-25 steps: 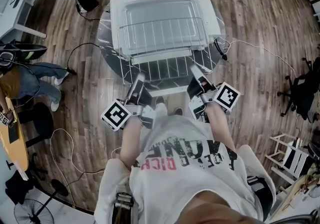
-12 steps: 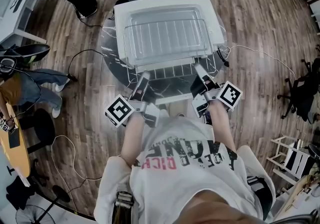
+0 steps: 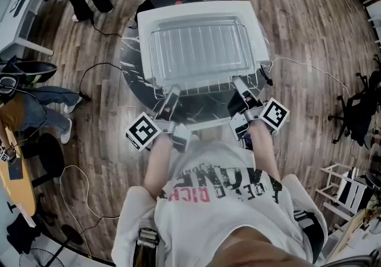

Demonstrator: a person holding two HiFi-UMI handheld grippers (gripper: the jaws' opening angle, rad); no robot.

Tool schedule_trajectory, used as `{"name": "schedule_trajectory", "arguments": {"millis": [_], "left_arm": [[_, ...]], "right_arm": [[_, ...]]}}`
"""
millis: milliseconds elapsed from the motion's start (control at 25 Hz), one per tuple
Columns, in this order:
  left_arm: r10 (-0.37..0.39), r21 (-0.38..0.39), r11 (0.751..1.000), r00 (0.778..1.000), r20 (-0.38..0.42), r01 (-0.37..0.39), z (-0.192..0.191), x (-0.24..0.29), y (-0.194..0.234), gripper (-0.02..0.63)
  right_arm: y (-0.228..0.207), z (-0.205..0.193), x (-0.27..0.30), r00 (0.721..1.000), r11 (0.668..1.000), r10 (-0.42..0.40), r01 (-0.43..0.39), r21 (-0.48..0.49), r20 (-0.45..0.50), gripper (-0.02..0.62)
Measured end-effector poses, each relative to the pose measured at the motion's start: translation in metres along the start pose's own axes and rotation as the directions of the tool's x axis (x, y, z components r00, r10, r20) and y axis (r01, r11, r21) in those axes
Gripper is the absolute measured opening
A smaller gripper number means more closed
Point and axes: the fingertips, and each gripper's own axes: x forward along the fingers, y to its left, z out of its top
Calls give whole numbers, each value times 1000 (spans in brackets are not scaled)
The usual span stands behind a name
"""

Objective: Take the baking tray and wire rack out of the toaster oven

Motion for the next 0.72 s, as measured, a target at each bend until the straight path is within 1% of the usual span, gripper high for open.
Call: {"name": "schedule_trajectory", "arguments": {"millis": [80,320,480,560,640,720], "left_arm": [[-10,-20,1000,1000,2,10,1,2,0,9],[-35,-18,999,999,4,35,5,7,-2,9],[-26,-3,1000,1000,-4,26,6,6,0,9],[-30,-14,999,1000,-3,30,6,6,-1,9],[-38,-6,999,999,-2,38,6,6,-2,9],[-48,19,999,999,-10,48,7,5,-4,9]], "right_arm": [[0,2,3,1000,1000,3,-3,1,3,6],[1,4,7,1000,1000,17,-17,16,12,6],[2,3,5,1000,1000,17,-17,17,18,6],[3,3,6,1000,1000,18,-18,13,17,6],[7,3,7,999,999,33,-33,-38,4,6],[14,4,7,998,990,54,-56,-128,-18,8]]}}
